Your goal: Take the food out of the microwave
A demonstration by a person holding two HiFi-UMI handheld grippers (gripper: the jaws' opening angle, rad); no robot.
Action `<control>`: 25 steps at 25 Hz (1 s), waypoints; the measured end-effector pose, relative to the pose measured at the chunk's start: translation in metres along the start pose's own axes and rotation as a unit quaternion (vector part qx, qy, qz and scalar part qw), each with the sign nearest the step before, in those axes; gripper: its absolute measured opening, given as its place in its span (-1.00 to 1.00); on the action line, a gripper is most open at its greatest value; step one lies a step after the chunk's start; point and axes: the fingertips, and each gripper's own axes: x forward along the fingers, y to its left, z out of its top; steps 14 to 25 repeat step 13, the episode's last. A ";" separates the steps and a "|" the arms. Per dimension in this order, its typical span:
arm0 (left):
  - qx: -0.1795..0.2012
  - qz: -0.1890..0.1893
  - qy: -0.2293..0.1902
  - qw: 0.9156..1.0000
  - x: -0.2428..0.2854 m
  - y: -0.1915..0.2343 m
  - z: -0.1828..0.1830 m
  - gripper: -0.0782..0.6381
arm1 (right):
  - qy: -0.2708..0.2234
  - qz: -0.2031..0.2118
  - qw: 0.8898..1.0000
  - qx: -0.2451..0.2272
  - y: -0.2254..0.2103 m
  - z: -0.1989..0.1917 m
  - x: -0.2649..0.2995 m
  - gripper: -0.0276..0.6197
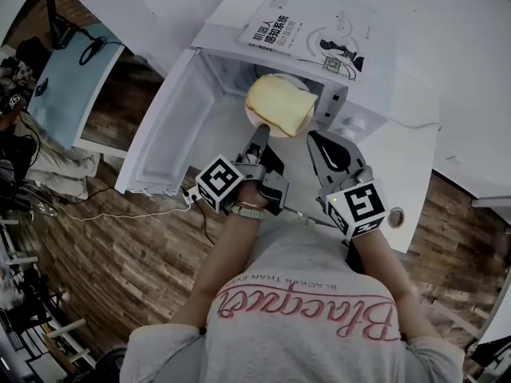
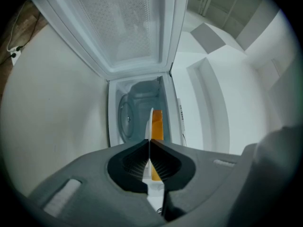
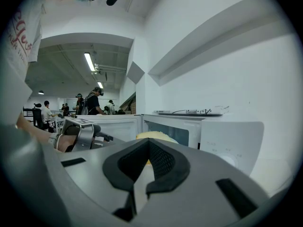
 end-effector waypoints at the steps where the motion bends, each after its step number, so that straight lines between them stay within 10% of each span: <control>1: 0.001 0.000 0.000 1.000 -0.001 0.000 0.000 -0.74 | 0.000 0.001 1.000 -0.001 0.001 0.000 -0.001 -0.89; 25: 0.002 -0.004 0.002 1.000 -0.003 -0.002 -0.004 -0.74 | 0.006 0.016 1.000 -0.013 0.007 -0.003 -0.001 -0.89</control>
